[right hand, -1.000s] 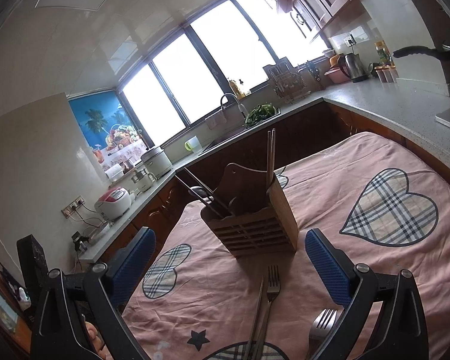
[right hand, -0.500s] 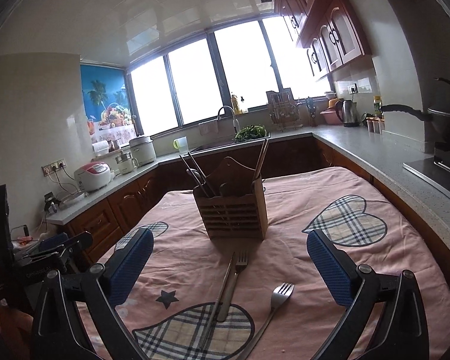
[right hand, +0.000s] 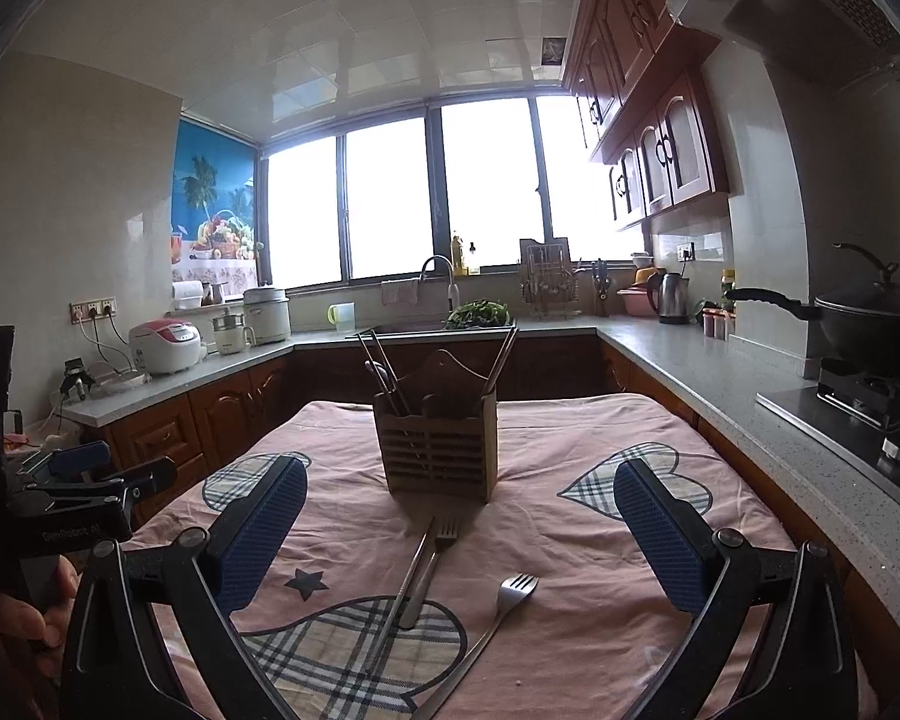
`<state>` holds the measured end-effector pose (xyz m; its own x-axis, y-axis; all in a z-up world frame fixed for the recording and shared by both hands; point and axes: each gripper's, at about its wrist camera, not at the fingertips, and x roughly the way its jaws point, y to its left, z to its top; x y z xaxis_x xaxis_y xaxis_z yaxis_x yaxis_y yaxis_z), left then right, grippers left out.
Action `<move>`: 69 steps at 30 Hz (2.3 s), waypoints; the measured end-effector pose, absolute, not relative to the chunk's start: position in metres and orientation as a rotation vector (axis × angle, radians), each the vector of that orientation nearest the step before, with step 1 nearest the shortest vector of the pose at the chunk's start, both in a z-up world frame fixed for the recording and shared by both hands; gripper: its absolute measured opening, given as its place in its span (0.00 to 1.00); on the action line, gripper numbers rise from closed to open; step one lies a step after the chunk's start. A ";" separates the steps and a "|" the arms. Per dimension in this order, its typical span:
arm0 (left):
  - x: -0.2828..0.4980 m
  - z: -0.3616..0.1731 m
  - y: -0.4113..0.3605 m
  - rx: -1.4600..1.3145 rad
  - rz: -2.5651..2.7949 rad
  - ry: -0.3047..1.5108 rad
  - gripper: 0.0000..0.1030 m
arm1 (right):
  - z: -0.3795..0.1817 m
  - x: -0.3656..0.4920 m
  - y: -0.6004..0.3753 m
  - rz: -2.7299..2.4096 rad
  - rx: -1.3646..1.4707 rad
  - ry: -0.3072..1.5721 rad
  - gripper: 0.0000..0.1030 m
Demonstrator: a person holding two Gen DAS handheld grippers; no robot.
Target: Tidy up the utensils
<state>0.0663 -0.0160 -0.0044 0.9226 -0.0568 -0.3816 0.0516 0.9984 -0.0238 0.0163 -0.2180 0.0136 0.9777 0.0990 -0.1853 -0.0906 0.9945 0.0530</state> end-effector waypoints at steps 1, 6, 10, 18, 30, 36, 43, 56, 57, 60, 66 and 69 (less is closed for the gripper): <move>0.066 -0.010 -0.017 -0.010 -0.056 0.400 1.00 | 0.007 0.017 -0.217 0.095 0.040 0.195 1.00; 0.065 -0.030 -0.016 -0.003 -0.032 0.421 1.00 | -0.016 0.019 -0.217 0.097 0.063 0.229 1.00; 0.061 -0.034 -0.016 -0.004 -0.018 0.418 1.00 | -0.026 0.020 -0.216 0.106 0.066 0.257 1.00; 0.050 -0.033 -0.014 0.003 0.001 0.389 1.00 | -0.034 0.015 -0.214 0.116 0.080 0.272 1.00; 0.035 -0.021 -0.018 0.028 -0.004 0.347 1.00 | -0.027 0.007 -0.218 0.112 0.104 0.249 1.00; 0.031 -0.019 -0.020 0.034 -0.005 0.335 1.00 | -0.025 0.005 -0.218 0.117 0.103 0.242 1.00; 0.031 -0.019 -0.021 0.034 -0.007 0.335 1.00 | -0.024 0.004 -0.216 0.121 0.094 0.242 1.00; 0.030 -0.019 -0.019 0.025 -0.003 0.341 1.00 | -0.024 0.003 -0.213 0.123 0.094 0.246 1.00; 0.030 -0.019 -0.019 0.025 -0.003 0.340 1.00 | -0.024 0.003 -0.213 0.123 0.093 0.246 1.00; 0.030 -0.020 -0.019 0.024 -0.003 0.342 1.00 | -0.024 0.003 -0.213 0.123 0.093 0.245 1.00; 0.030 -0.020 -0.019 0.027 -0.004 0.344 1.00 | -0.024 0.004 -0.212 0.126 0.090 0.247 1.00; 0.030 -0.020 -0.019 0.025 -0.006 0.344 1.00 | -0.024 0.004 -0.210 0.129 0.087 0.247 1.00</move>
